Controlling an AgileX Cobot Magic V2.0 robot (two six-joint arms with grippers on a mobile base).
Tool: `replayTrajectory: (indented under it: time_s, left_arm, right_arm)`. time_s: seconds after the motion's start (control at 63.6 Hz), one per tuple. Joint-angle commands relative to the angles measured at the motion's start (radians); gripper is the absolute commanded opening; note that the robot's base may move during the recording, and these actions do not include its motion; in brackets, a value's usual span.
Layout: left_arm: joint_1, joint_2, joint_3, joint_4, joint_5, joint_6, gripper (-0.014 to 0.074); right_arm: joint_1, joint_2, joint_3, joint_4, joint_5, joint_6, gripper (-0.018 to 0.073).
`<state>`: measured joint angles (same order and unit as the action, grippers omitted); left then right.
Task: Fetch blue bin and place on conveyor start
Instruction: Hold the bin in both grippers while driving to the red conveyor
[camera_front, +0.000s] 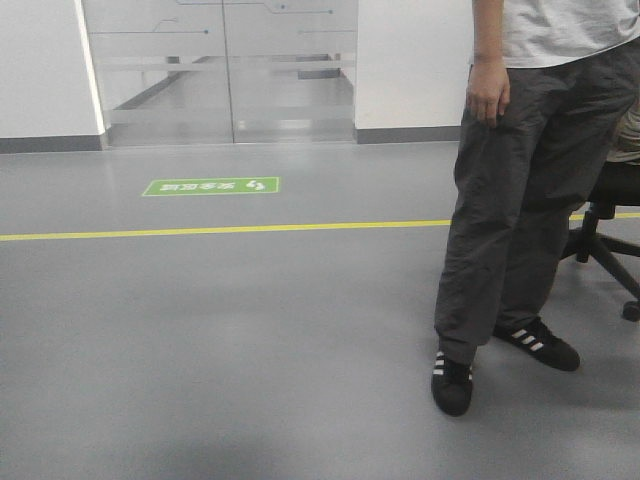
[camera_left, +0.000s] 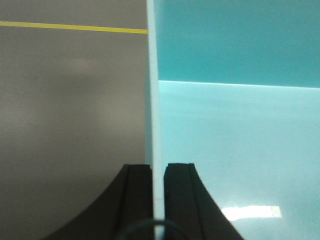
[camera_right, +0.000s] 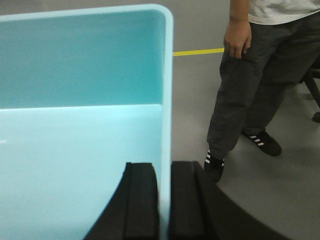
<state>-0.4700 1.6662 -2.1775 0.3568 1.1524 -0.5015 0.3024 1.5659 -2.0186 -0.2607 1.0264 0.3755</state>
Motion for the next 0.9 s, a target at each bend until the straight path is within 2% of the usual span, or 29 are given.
replayTrajectory:
  time_s: [0.0,0.472,0.881]
  left_arm:
    - [-0.005,-0.015,-0.011,-0.008,-0.050,-0.004,-0.0111]
    - [-0.005,-0.015,-0.011,-0.008,-0.050,-0.004,-0.0111]
    - [-0.005,-0.015,-0.011,0.033,-0.050,-0.004,-0.0111]
  right_arm:
    - [0.000,-0.010,-0.015,0.001,-0.042,-0.008,-0.0154]
    - [0.000,-0.010,-0.015,0.001,-0.042,-0.008,-0.0154]
    - [0.000,-0.010,-0.015,0.001,-0.042,-0.008,-0.0154]
